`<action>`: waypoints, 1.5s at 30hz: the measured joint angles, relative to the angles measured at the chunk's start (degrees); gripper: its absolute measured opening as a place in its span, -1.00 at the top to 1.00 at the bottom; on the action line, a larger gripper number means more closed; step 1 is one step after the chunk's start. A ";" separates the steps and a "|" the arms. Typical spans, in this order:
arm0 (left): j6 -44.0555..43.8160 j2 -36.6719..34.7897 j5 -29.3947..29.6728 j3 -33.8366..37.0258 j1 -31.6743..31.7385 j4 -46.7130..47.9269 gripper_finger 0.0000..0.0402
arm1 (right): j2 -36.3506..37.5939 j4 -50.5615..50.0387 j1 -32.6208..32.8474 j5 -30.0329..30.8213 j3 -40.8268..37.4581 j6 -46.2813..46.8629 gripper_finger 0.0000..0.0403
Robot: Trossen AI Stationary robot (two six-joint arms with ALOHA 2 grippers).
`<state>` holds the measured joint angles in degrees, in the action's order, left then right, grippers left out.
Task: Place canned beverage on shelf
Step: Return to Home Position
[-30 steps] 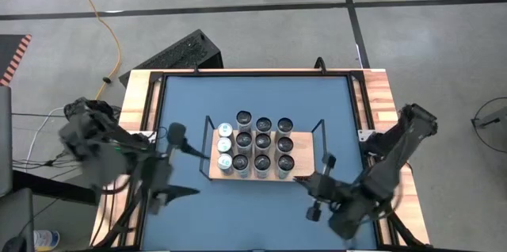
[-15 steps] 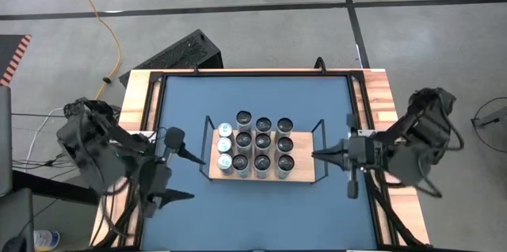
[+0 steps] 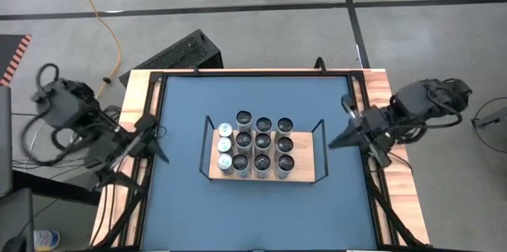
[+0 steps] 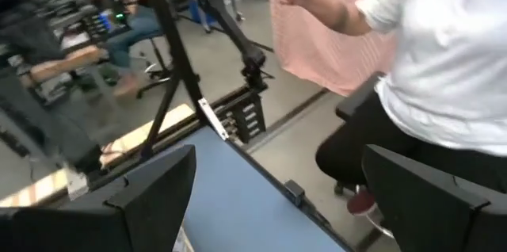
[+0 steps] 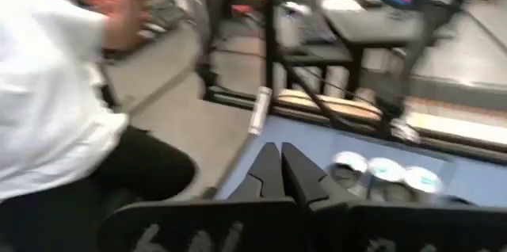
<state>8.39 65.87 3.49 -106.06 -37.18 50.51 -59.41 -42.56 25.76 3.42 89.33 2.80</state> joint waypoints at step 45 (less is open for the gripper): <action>-22.33 -54.80 0.21 100.00 4.02 -71.46 -0.73 | 59.18 56.17 -4.20 4.00 -88.86 9.28 1.00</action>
<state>-13.94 11.07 3.71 -6.06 -33.17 -20.95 -0.23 13.61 21.56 7.42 0.47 12.08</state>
